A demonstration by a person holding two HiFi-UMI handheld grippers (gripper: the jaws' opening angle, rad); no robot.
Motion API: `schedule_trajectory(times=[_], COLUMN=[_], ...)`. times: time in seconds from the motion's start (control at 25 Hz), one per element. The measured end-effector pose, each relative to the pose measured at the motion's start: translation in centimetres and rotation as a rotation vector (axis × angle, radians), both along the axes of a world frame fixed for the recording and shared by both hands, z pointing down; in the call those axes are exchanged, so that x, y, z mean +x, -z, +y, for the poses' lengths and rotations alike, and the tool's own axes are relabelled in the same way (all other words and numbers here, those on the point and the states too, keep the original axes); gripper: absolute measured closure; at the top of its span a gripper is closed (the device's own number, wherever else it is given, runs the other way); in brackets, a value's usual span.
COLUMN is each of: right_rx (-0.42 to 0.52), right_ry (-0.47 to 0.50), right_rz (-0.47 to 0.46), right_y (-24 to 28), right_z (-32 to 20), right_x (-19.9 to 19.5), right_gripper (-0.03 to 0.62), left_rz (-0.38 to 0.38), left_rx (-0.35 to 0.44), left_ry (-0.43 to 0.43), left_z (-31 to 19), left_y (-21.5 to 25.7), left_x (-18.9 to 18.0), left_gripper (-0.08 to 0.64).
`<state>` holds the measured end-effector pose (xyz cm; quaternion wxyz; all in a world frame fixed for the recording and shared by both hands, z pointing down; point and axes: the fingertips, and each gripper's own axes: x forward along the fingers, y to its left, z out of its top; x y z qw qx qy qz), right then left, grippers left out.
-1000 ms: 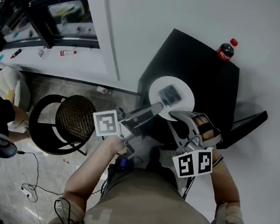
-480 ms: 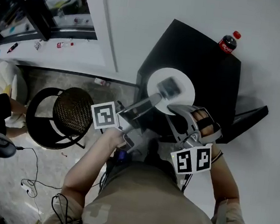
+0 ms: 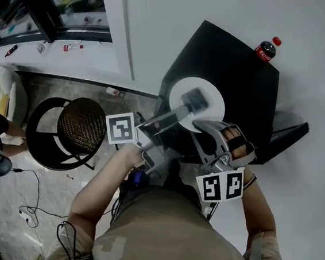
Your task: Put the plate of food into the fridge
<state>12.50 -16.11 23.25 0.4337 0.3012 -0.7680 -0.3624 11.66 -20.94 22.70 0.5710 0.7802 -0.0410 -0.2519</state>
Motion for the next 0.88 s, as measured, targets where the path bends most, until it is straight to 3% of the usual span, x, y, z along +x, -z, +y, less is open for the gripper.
schedule_trajectory(times=[0.2,0.48,0.76,0.88], right_rx=[-0.012,-0.067,-0.050,-0.068], right_ry=[-0.027,-0.074,-0.061,-0.054], right_rz=[0.006,-0.078,-0.045,-0.082], right_y=[-0.5,-1.2,-1.3,-1.7], right_z=[0.1,1.6,2.3,2.8], right_x=[-0.1,-2.4,-3.3,-3.8], right_gripper=[0.544,0.514,0.497,0.486], left_rz=[0.028,0.032,0.005,-0.013], left_rx=[-0.067,-0.130,-0.168,-0.190], left_ry=[-0.001,-0.006,-0.009,0.003], left_z=[0.1,1.5,2.0,2.2], left_y=[-0.5,-1.1,-1.6,-2.6], left_x=[-0.3,-2.4,-3.1,-3.5], left_gripper=[0.453,0.480,0.491,0.503])
